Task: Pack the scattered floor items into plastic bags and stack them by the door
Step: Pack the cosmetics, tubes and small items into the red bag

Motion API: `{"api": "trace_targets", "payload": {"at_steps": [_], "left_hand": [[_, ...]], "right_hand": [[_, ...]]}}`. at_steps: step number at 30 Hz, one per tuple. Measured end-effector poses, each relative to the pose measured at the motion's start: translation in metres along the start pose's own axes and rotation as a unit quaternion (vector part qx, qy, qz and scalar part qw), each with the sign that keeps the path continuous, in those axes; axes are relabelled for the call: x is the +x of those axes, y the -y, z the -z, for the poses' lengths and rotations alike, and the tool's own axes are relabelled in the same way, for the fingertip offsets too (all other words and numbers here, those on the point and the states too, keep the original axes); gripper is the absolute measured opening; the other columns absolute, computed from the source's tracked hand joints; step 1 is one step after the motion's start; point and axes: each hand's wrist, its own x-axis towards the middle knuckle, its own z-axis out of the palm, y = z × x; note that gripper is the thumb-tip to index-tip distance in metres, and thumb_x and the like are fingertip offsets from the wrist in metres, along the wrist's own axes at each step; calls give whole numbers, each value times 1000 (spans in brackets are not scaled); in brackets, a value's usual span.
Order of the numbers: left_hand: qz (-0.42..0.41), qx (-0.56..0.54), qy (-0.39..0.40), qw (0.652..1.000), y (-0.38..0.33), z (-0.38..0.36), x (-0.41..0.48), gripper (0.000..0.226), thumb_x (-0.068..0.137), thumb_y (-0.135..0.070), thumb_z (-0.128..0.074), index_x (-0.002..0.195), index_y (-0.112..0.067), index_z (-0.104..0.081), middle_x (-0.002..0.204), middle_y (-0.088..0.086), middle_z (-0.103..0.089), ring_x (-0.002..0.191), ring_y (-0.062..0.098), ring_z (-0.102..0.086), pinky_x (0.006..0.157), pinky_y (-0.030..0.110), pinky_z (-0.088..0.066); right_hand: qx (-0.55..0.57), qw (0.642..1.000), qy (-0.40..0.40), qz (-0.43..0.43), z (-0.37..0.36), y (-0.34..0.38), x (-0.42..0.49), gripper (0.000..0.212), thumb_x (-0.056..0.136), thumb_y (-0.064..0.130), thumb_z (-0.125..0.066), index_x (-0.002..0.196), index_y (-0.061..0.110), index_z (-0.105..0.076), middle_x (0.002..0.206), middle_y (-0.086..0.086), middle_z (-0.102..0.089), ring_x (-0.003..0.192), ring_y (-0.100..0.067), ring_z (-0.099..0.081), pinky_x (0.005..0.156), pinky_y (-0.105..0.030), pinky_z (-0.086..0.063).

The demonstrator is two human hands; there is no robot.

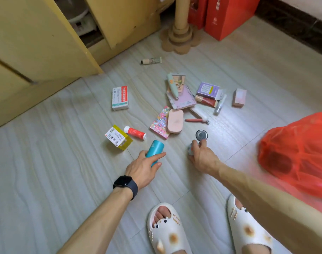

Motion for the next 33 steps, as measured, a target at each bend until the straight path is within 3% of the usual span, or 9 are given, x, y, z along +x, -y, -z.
{"api": "trace_targets", "payload": {"at_steps": [5, 7, 9, 15, 18, 23, 26, 30, 33], "left_hand": [[-60, 21, -37, 997, -38, 22, -15, 38, 98, -51, -43, 135, -62, -39, 134, -2, -42, 105, 26, -61, 87, 34, -51], [-92, 33, -41, 994, -63, 30, -22, 39, 98, -52, -43, 134, -64, -38, 131, -3, -42, 106, 25, -60, 86, 36, -51], [-140, 49, -45, 988, -98, 39, -29, 39, 97, -53, -43, 134, -66, -37, 132, -5, -40, 108, 23, -59, 85, 36, -51], [-322, 140, -45, 935, -252, 69, -53, 42, 96, -56, -44, 135, -67, -31, 141, -6, -36, 105, 22, -61, 82, 36, -52], [-411, 148, -59, 898, -332, 70, -61, 42, 96, -54, -43, 134, -66, -32, 135, -3, -39, 97, 24, -63, 78, 35, -50], [-488, 133, -82, 859, -448, 30, -57, 34, 96, -42, -47, 128, -54, -49, 116, 4, -44, 81, 31, -61, 63, 38, -46], [-476, 208, -112, 847, -487, -11, -33, 29, 93, -29, -50, 120, -37, -59, 112, 9, -46, 85, 32, -60, 66, 38, -36], [-421, 354, -105, 829, -483, -51, 2, 35, 101, -23, -38, 125, -17, -63, 130, 19, -49, 117, 38, -49, 106, 50, -28], [-424, 517, -125, 733, -456, -68, 15, 38, 102, -29, -38, 134, -21, -57, 151, 17, -38, 145, 40, -14, 113, 66, 6]], "right_hand": [[204, 977, -66, -3, 51, -20, -77, 33, 94, 39, -53, 120, 27, -35, 123, 0, -38, 91, -18, -59, 77, -35, -49], [226, 967, -115, 1, 85, -32, -120, 39, 93, 38, -60, 124, 28, -38, 119, 5, -38, 95, 5, -52, 81, -18, -43], [242, 957, -157, 9, 121, -47, -168, 43, 91, 35, -65, 127, 24, -43, 116, 3, -44, 104, 10, -44, 78, 0, -34], [300, 924, -235, -17, 211, -108, -280, 39, 88, 42, -68, 120, 42, -46, 116, 19, -53, 97, -4, -61, 81, -14, -46], [382, 876, -290, -55, 240, -141, -303, 37, 87, 33, -71, 116, 41, -50, 116, 9, -59, 81, -15, -71, 70, -28, -54], [427, 817, -360, -142, 258, -210, -313, 33, 88, 24, -70, 118, 24, -57, 113, 9, -61, 82, 15, -62, 63, -8, -49], [425, 819, -330, -201, 251, -251, -300, 35, 86, 37, -70, 118, 28, -59, 115, 11, -63, 93, 8, -63, 66, -15, -50], [401, 846, -244, -251, 227, -285, -262, 36, 86, 41, -71, 117, 29, -58, 116, 4, -64, 95, -7, -68, 65, -28, -57], [302, 907, -169, -242, 204, -294, -240, 35, 85, 35, -74, 116, 30, -57, 113, 4, -66, 89, -1, -66, 79, -31, -57]]}}
